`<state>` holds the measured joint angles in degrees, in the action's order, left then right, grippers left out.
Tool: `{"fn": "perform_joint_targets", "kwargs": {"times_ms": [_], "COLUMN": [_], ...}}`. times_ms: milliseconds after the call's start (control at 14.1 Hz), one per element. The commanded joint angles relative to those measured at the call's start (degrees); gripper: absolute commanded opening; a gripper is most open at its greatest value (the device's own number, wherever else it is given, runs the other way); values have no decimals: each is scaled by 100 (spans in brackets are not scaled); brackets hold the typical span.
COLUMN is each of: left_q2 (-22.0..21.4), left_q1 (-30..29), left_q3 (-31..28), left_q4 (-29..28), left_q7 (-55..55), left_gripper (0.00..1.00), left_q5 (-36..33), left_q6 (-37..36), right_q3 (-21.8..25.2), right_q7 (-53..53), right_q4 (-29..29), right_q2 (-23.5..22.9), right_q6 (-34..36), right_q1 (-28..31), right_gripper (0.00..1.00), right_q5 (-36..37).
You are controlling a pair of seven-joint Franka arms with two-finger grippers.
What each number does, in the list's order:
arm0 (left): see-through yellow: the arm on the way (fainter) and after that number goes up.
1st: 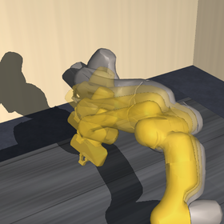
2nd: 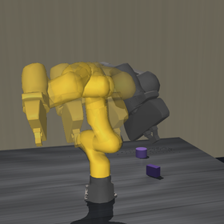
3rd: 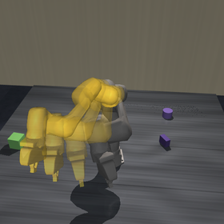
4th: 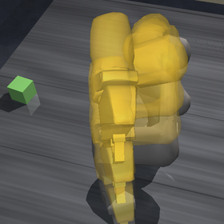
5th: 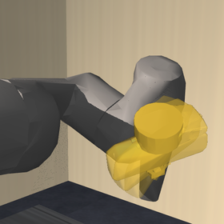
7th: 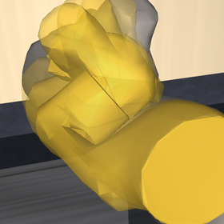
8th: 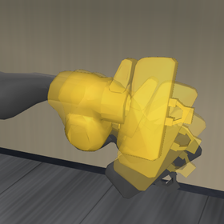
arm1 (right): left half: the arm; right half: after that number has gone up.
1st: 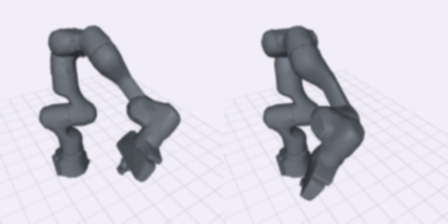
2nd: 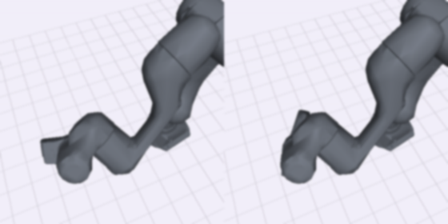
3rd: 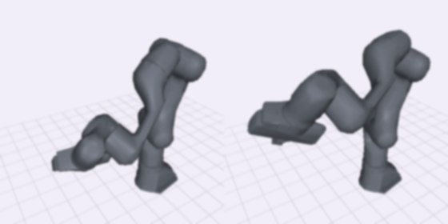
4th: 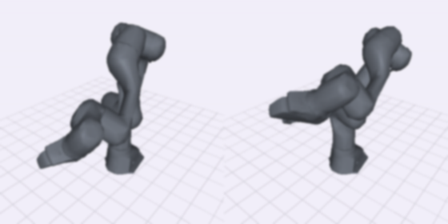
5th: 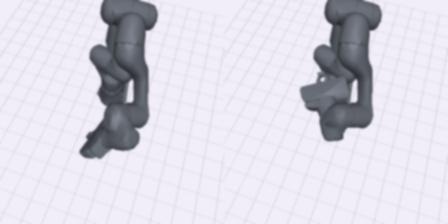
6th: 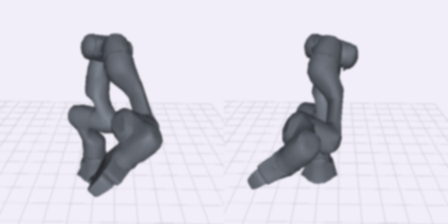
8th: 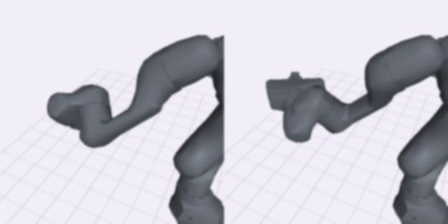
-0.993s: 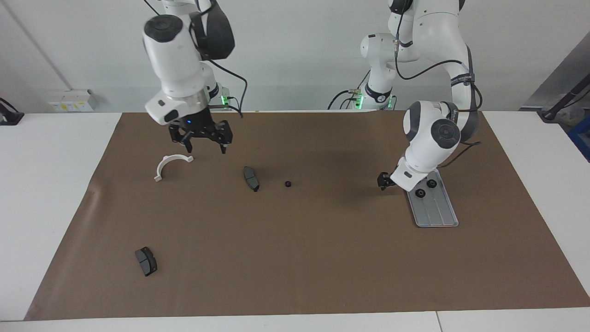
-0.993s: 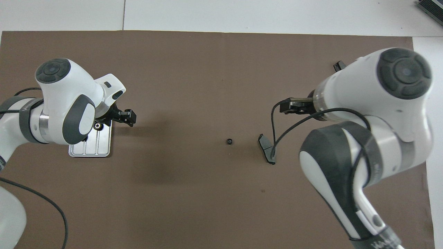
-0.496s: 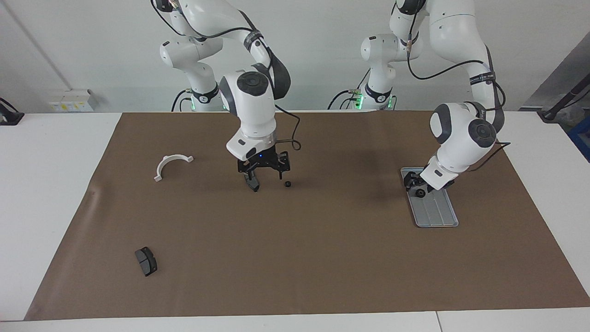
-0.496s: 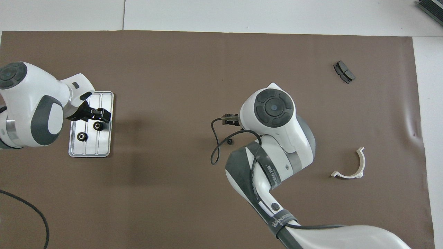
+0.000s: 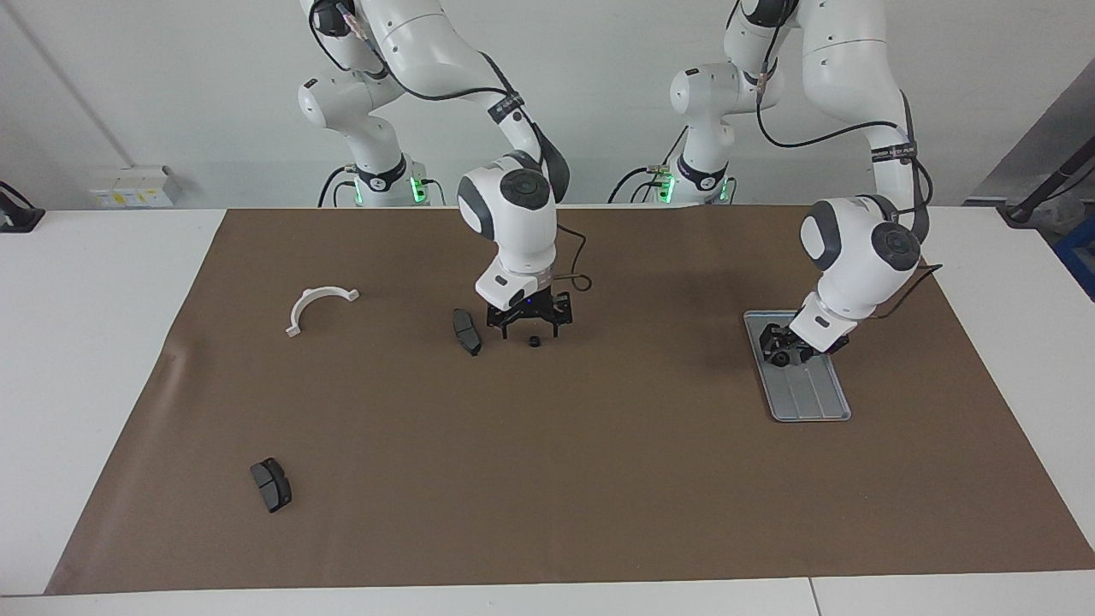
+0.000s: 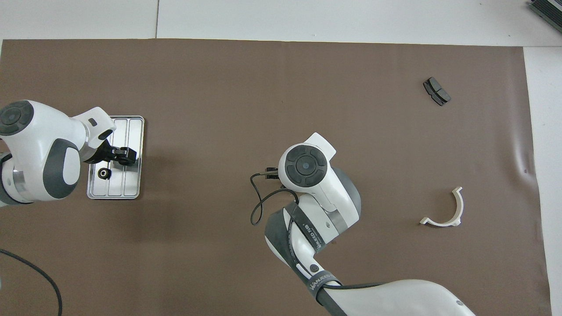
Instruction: Place bearing gear from tray to pile
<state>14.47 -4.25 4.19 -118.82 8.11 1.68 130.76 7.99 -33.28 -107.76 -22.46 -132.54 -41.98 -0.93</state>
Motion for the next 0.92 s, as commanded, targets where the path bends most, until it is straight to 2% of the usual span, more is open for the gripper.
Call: {"fn": "perform_joint_targets", "kwargs": {"times_ms": [0,213,355,496,638,851], "left_q2": [-296,-296,-296,-296,-287,-279], "left_q1": [-76,-41,-23,-14,-5,12], "left_q3": [47,47,47,47,56,56], "left_q4": [-440,-440,-440,-423,-405,-388], "left_q7": [50,41,24,15,-29,-73], "left_gripper": [70,59,53,49,45,34], "left_q5": [25,25,25,25,25,25], "left_q6": [274,266,274,283,301,301], "right_q3": [27,27,18,18,18,18], "right_q7": [-82,-91,-126,-178,-222,-214], "right_q4": [-175,-202,-202,-210,-210,-245], "right_q2": [31,23,23,14,5,5], "right_q6": [-114,-123,-132,-132,-140,-140], "right_q1": [-21,-21,-30,-126,-127,-144], "right_gripper": [95,70,60,54,53,52], "right_q5": [-65,-65,-65,-65,-65,-65]}}
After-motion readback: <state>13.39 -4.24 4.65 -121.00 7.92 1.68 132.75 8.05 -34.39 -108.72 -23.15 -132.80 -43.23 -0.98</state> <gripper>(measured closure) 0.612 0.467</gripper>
